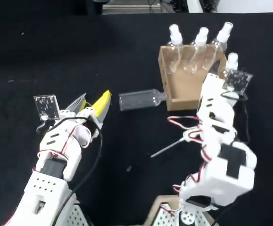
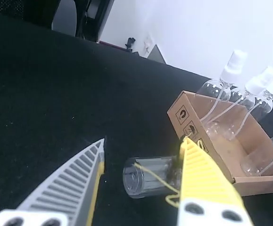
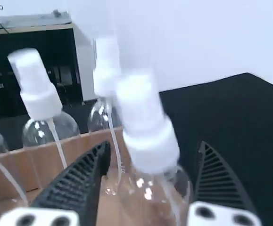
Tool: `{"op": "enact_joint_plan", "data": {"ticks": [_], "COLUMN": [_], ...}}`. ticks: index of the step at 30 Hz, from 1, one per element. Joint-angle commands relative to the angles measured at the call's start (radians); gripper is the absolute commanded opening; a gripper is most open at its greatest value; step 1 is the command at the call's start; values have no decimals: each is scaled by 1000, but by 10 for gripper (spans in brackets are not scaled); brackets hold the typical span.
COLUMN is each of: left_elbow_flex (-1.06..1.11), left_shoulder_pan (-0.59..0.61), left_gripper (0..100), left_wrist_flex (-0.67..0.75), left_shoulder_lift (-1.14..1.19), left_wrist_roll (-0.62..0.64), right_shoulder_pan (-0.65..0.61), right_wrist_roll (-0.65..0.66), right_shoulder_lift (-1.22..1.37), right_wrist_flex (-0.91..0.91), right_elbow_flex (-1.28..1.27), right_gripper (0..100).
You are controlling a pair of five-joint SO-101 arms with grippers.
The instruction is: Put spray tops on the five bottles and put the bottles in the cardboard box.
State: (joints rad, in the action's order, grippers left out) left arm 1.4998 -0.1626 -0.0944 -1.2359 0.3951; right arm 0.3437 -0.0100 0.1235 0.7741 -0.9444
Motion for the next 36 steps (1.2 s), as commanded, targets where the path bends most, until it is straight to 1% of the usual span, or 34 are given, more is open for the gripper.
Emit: {"op": "enact_joint_plan", "data": {"ticks": [1,10,17,19,22,27,29,31,33,34,36], "left_elbow_flex": [-24,-24,-24,-24,-24,-27,-87,-206,-337,-386,-449], "left_shoulder_pan": [12,8,8,10,12,13,18,38,68,84,134], "left_gripper": [238,238,238,238,238,238,239,240,239,238,238], "left_wrist_flex": [21,21,21,18,15,-3,-103,-295,-479,-532,-617], "left_shoulder_lift": [-17,-17,-17,-17,-17,-17,-11,-5,-5,-5,-9], "left_wrist_roll": [9,9,9,9,9,3,-6,-66,-160,-192,-204], "right_shoulder_pan": [-8,-14,-25,-25,-28,-84,-89,-89,-114,-166,-296], "right_wrist_roll": [9,9,9,9,9,9,9,9,9,9,12], "right_shoulder_lift": [-159,-512,-782,-851,-932,-1003,-1003,-1009,-1010,-1006,-997], "right_wrist_flex": [-126,-489,-675,-763,-985,-1465,-1617,-1758,-1890,-1939,-1978], "right_elbow_flex": [2,4,15,47,137,404,504,567,622,650,670], "right_gripper": [241,241,241,240,237,237,237,237,237,237,237]}}
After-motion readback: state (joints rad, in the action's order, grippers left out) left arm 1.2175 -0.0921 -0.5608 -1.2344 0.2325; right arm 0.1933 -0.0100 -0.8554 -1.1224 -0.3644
